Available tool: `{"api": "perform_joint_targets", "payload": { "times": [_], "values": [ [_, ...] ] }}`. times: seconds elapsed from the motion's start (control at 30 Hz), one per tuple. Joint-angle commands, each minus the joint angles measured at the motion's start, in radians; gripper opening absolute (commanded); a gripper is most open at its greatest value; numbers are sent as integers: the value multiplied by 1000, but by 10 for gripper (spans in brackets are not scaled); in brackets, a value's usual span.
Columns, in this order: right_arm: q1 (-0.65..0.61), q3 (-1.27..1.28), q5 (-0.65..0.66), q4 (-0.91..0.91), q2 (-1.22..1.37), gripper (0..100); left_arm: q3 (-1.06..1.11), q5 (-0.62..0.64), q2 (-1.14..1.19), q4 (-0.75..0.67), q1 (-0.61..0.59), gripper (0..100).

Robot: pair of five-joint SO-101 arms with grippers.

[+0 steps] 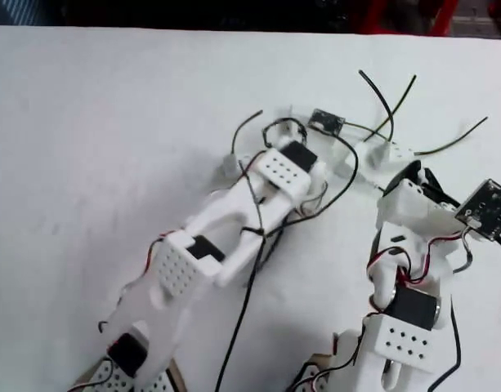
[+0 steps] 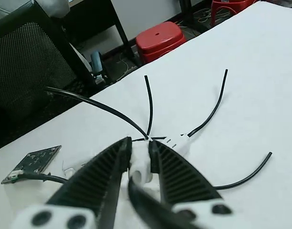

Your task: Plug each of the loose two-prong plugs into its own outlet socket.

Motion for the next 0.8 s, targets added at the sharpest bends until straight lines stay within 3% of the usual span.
{"api": "perform_joint_targets", "payload": {
  "times": [0.0,0.37,0.57,0.77],
  "values": [
    [4,-35,-2,-19,-25,17,-89,-201,-18,103,-16,24],
    [-42,-32,2,-13,-21,17,-161,-414,-21,373,-33,23],
    [-45,-18,40,-21,-24,17,89,-514,-165,364,-76,23],
    [-79,-18,43,-15,-22,17,465,-588,-501,219,-176,23]
  ]
}}
